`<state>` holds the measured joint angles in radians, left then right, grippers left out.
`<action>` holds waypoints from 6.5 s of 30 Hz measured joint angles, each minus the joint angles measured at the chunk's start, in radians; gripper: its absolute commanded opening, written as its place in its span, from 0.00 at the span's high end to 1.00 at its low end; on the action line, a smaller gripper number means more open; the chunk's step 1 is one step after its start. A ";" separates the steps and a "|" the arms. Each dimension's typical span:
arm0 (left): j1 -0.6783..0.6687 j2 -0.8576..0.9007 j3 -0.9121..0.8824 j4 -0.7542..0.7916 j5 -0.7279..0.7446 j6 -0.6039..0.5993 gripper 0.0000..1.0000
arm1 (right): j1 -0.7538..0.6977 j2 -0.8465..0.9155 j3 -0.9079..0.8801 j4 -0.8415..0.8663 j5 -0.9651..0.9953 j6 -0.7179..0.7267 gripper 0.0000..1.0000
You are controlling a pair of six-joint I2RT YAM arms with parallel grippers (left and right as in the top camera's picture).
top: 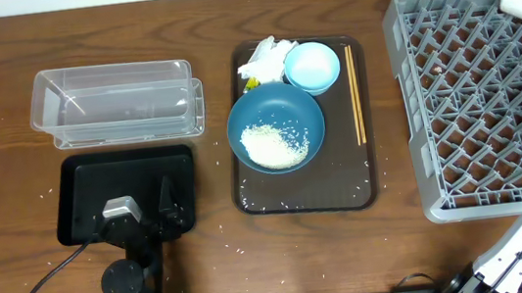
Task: Sort waste into correct bins and load items into the dishwasher rack
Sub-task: 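Carry the white cup to the dish rack and place it, then move the right gripper to the wooden chopsticks on the tray, then grasp the chopsticks with the right gripper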
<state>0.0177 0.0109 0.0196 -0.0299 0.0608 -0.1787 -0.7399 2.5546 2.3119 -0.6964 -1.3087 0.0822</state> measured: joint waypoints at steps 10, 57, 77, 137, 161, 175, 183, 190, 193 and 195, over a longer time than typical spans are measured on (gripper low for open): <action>0.000 0.000 0.000 0.000 0.000 0.000 0.09 | -0.086 0.006 0.000 -0.202 -0.012 -0.050 0.99; 0.000 0.000 0.000 0.000 0.000 0.000 0.09 | 0.039 -0.283 0.001 -0.334 0.913 0.025 0.99; 0.000 0.000 0.000 0.000 0.000 0.000 0.09 | 0.147 -0.160 0.010 -0.373 1.302 0.025 0.99; 0.000 0.000 0.000 0.000 0.000 0.000 0.09 | 0.956 -0.429 -0.617 -0.164 1.307 0.238 0.74; 0.000 0.000 0.000 0.000 0.000 0.000 0.09 | 0.975 -0.428 -0.771 -0.031 1.298 0.219 0.77; 0.000 0.000 0.000 0.000 0.000 0.000 0.09 | 0.975 -0.428 -0.774 -0.019 1.326 0.185 0.76; 0.000 0.000 0.000 0.000 0.000 0.000 0.09 | 0.986 -0.428 -0.776 -0.008 1.332 0.176 0.76; 0.000 0.000 0.000 0.000 0.000 0.000 0.09 | 1.017 -0.428 -0.776 -0.004 1.356 0.176 0.75; 0.000 0.000 0.000 0.000 0.000 0.000 0.09 | 1.021 -0.428 -0.776 -0.004 1.384 0.174 0.75; 0.000 0.000 0.000 0.000 0.000 0.000 0.09 | 1.021 -0.428 -0.776 -0.004 1.397 0.173 0.75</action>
<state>0.0177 0.0109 0.0196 -0.0299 0.0608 -0.1787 0.2810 2.1262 1.5360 -0.7006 0.0883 0.2554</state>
